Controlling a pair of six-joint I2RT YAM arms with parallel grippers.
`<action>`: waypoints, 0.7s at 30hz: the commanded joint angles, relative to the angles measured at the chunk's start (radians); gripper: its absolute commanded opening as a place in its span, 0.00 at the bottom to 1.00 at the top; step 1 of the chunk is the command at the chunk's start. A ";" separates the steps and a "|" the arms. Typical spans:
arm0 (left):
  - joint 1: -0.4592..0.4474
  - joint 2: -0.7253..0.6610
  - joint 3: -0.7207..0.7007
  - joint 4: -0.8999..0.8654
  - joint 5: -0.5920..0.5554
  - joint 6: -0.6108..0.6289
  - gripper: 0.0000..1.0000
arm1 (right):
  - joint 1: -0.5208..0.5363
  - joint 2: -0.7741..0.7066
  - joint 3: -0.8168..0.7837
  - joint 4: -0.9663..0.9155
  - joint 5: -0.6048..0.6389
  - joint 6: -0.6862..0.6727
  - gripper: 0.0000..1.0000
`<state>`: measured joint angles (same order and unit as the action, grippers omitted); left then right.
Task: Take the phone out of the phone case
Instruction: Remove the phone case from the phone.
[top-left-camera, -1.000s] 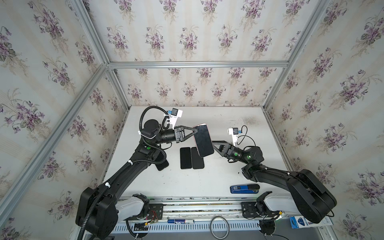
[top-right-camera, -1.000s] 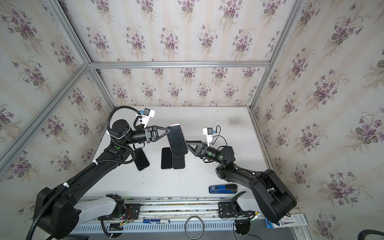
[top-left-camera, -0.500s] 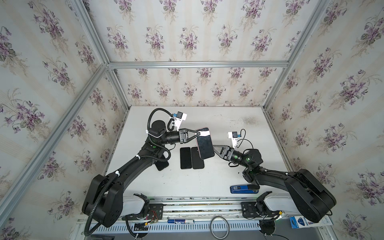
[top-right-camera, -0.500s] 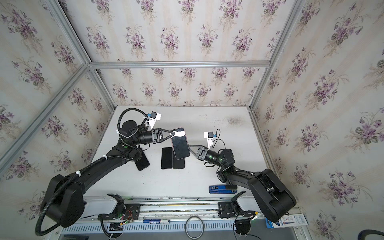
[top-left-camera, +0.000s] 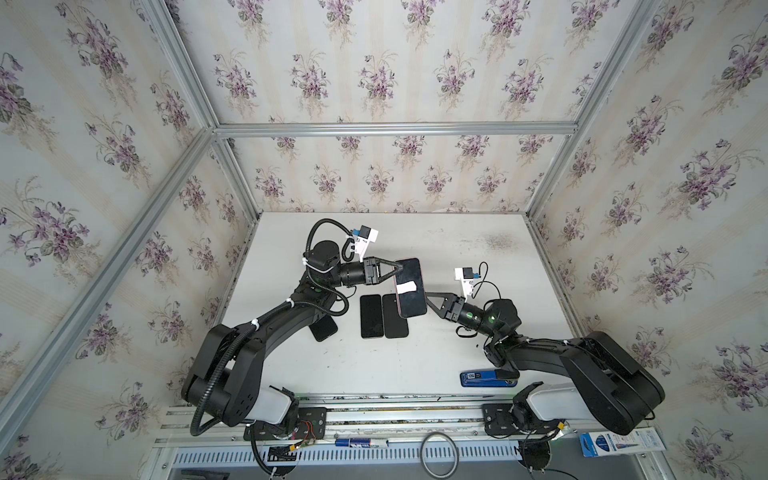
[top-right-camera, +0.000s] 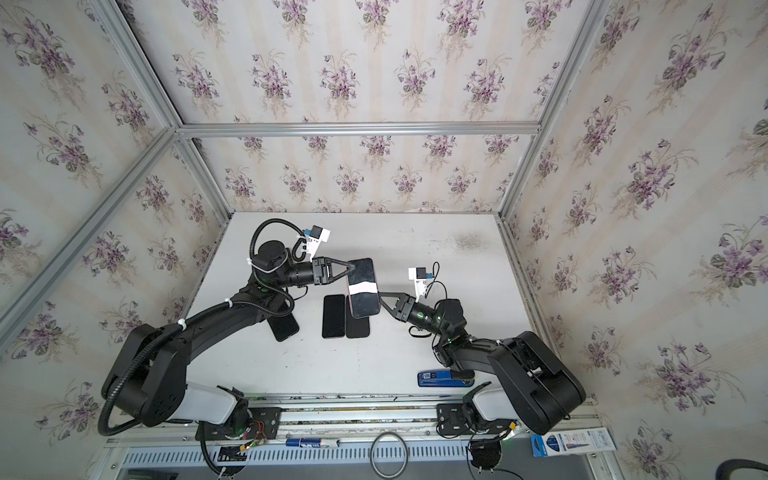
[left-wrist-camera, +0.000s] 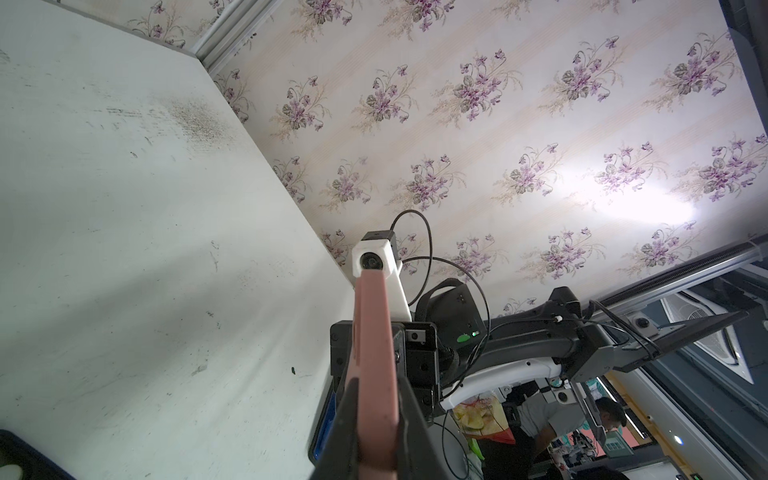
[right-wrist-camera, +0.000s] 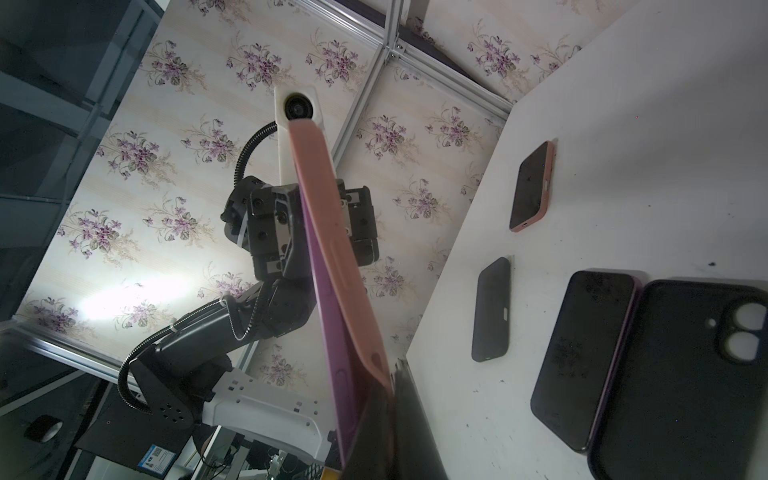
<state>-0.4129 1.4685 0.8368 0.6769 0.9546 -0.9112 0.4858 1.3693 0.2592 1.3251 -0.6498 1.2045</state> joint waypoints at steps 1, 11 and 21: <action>-0.010 0.025 0.011 0.113 -0.021 0.004 0.02 | 0.005 -0.001 0.003 0.026 -0.029 0.014 0.00; -0.027 0.141 0.040 0.153 -0.044 -0.003 0.13 | -0.003 -0.130 0.024 -0.328 0.037 -0.098 0.00; -0.052 0.239 0.055 0.188 -0.094 -0.020 0.19 | -0.033 -0.337 0.061 -0.747 0.116 -0.173 0.00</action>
<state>-0.4595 1.6924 0.8822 0.8108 0.9028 -0.9356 0.4583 1.0538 0.3031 0.6628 -0.5346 1.0565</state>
